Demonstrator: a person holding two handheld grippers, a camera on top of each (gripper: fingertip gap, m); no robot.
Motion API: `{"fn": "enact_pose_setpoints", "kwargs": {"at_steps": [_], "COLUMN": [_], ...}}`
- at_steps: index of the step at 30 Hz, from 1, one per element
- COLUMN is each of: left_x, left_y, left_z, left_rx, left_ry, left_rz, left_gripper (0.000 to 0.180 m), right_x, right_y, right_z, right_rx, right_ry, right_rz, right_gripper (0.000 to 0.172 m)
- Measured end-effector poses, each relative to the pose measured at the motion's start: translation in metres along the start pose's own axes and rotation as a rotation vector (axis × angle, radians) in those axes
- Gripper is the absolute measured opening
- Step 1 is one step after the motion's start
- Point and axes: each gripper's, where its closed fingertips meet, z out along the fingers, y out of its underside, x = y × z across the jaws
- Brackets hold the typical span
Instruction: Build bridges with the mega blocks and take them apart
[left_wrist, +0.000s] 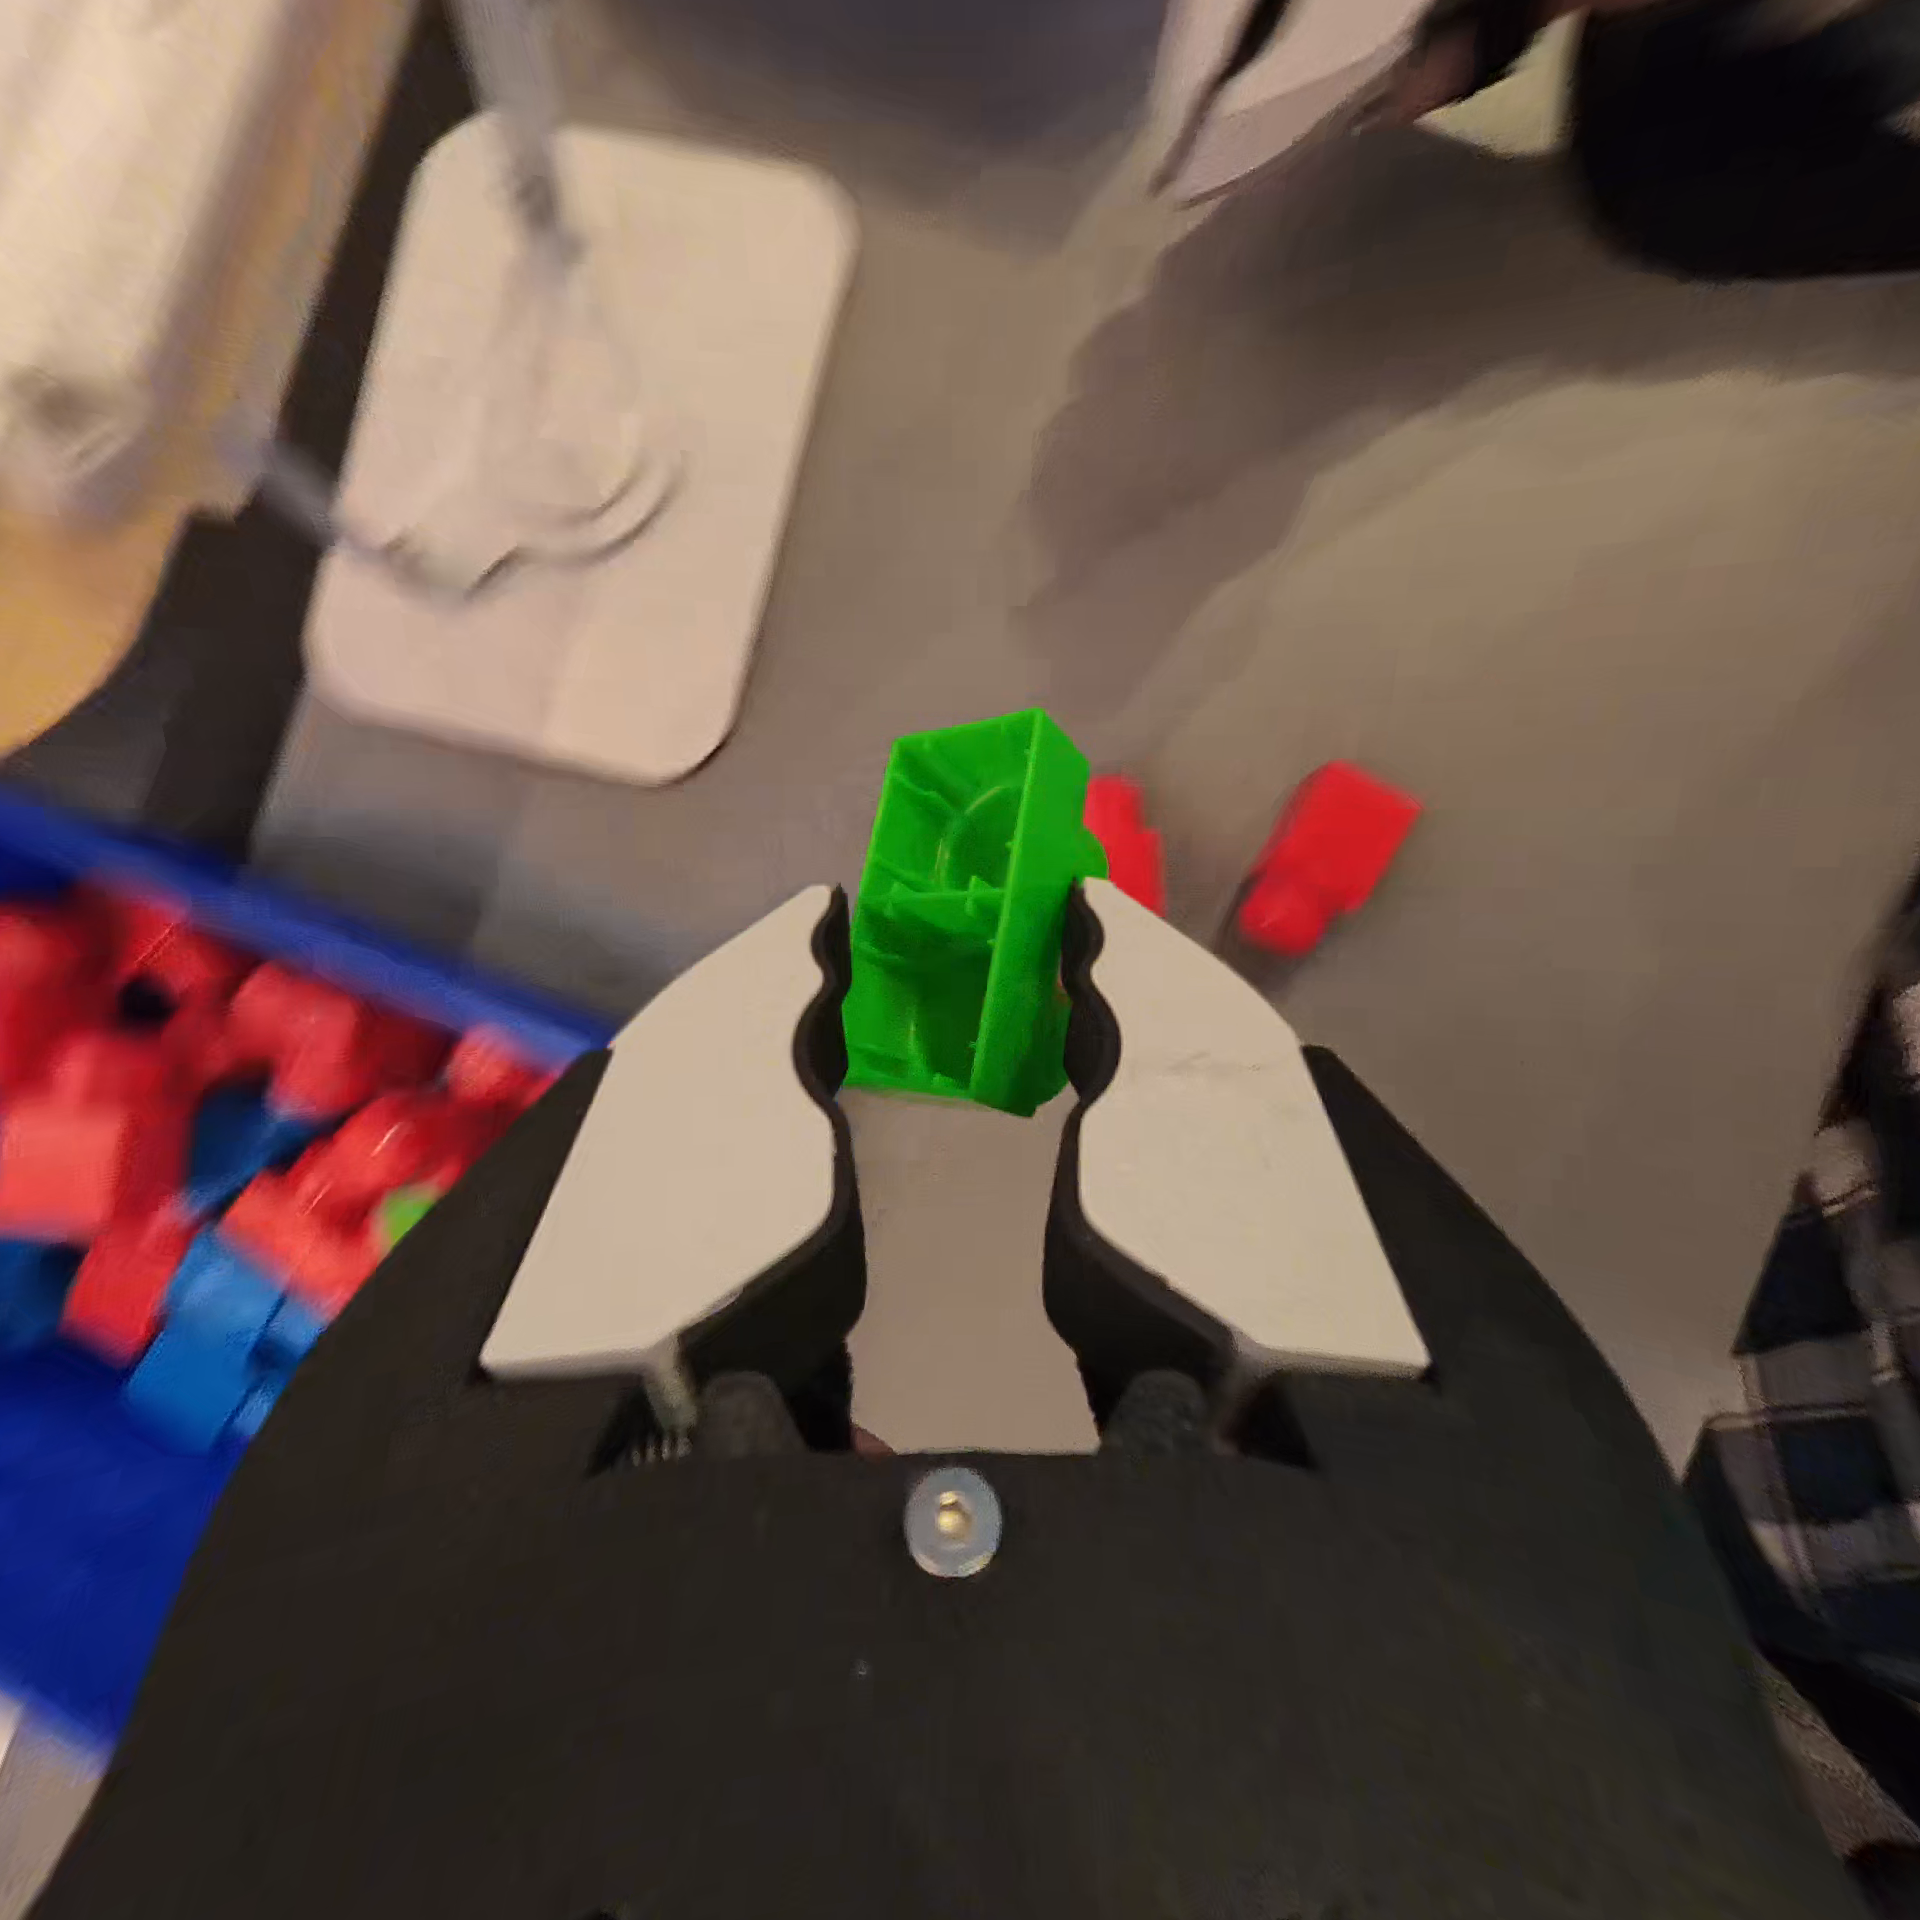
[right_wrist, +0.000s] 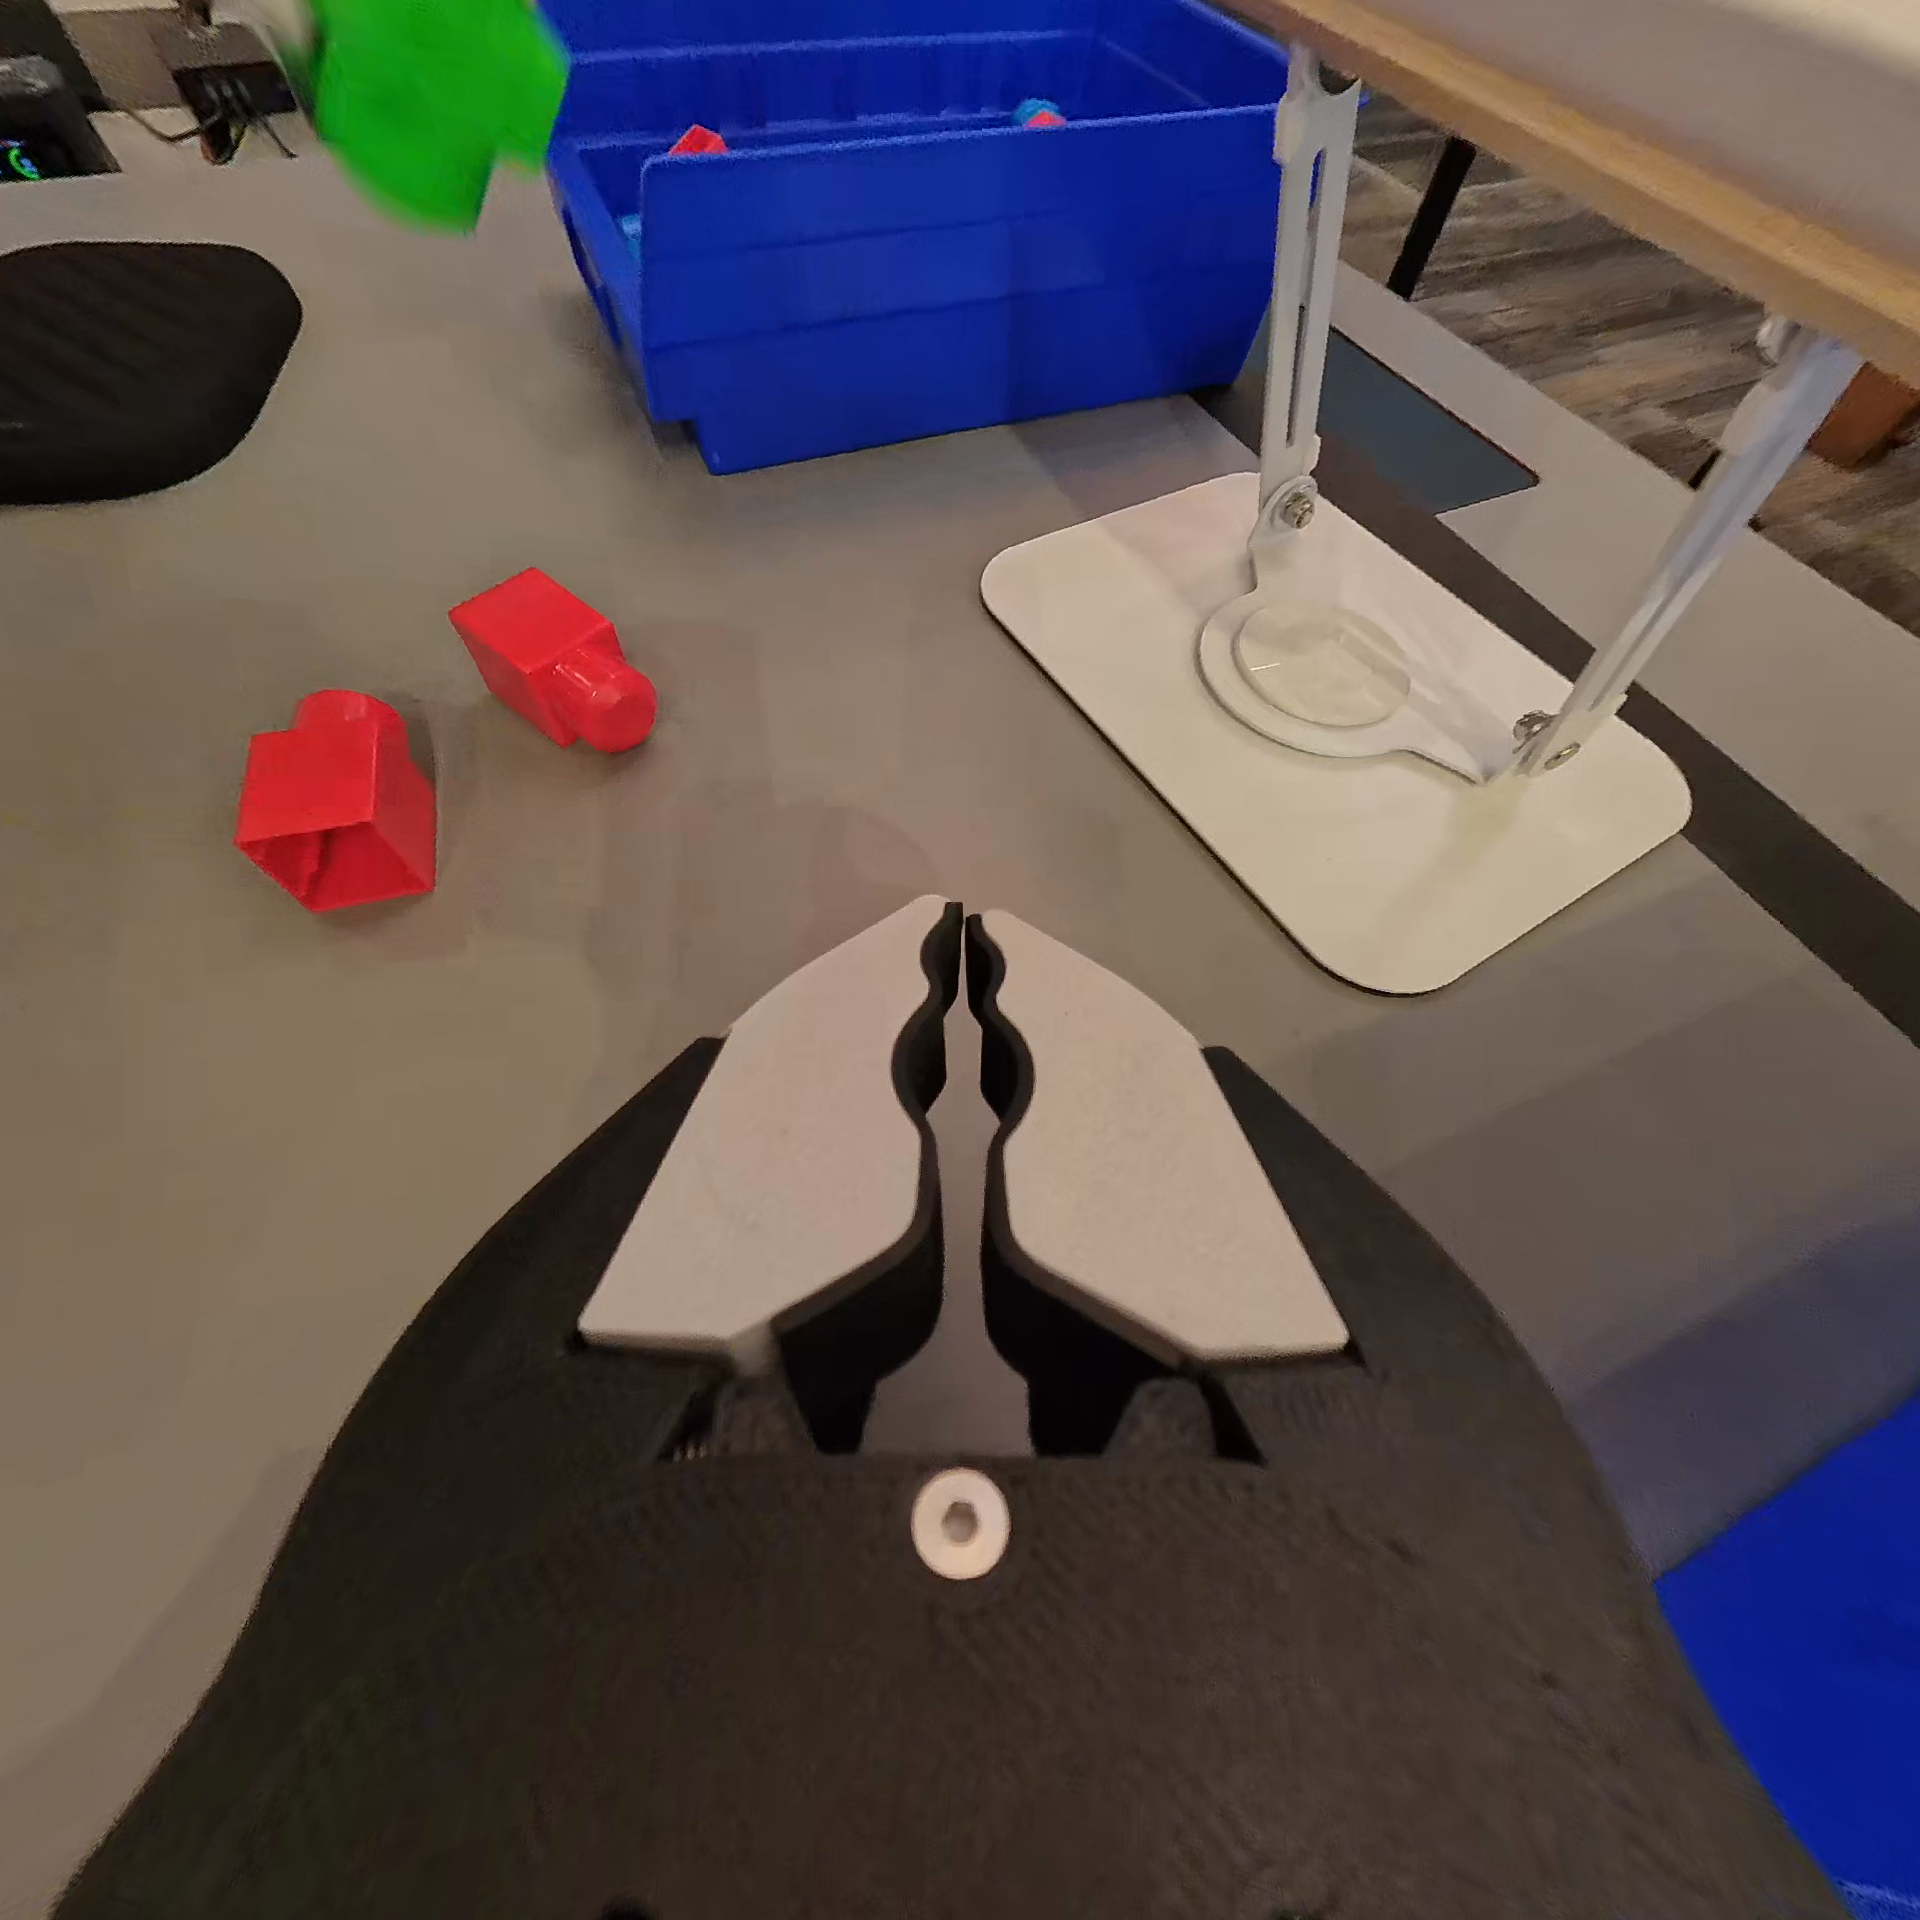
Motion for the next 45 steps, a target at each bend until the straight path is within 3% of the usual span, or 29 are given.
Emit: {"fn": "enact_pose_setpoints", "kwargs": {"at_steps": [4, 7, 9, 14, 18, 21, 25, 28, 35, 38, 42, 45], "left_x": [0.058, 0.074, 0.082, 0.087, 0.088, 0.076, 0.050, 0.043, 0.043, 0.051, 0.047, 0.051], "left_y": [-0.040, -0.052, -0.056, -0.054, -0.060, -0.070, -0.056, -0.017, 0.055, 0.062, 0.057, 0.021], "left_z": [0.072, 0.121, 0.145, 0.178, 0.173, 0.146, 0.094, 0.075, 0.103, 0.113, 0.117, 0.107], "left_rx": [-0.033, -0.086, -0.119, -0.136, -0.070, 0.047, 0.122, 0.066, -0.216, -0.254, -0.181, 0.090], "left_ry": [0.174, 0.306, 0.408, 0.483, 0.541, 0.548, 0.319, 0.209, 0.061, 0.130, 0.123, 0.146], "left_rz": [0.065, -0.009, -0.121, -0.270, -0.351, -0.362, -0.217, -0.198, -0.098, -0.125, -0.121, -0.136], "left_gripper": [0.038, 0.038, 0.038, 0.039, 0.052, 0.056, 0.062, 0.060, 0.061, 0.035, 0.034, 0.034], "right_x": [0.007, 0.012, 0.014, 0.011, 0.009, 0.010, 0.011, 0.005, 0.000, 0.000, -0.007, -0.028], "right_y": [-0.003, -0.005, -0.006, -0.004, -0.003, -0.002, -0.001, -0.004, 0.008, 0.007, -0.001, -0.017], "right_z": [-0.007, -0.013, -0.015, -0.013, -0.011, -0.011, -0.010, -0.009, 0.002, 0.000, -0.002, -0.002], "right_rx": [0.028, 0.042, 0.048, 0.026, 0.006, 0.005, 0.004, 0.014, -0.052, -0.044, -0.005, 0.057], "right_ry": [0.027, 0.049, 0.049, 0.039, 0.039, 0.041, 0.040, 0.022, 0.015, 0.019, -0.019, -0.110], "right_rz": [0.011, 0.017, 0.025, 0.015, 0.009, 0.016, 0.020, -0.008, -0.030, -0.034, -0.045, -0.038], "right_gripper": [0.001, 0.000, 0.000, 0.002, 0.004, 0.004, 0.004, 0.004, 0.004, 0.003, 0.006, 0.009]}}
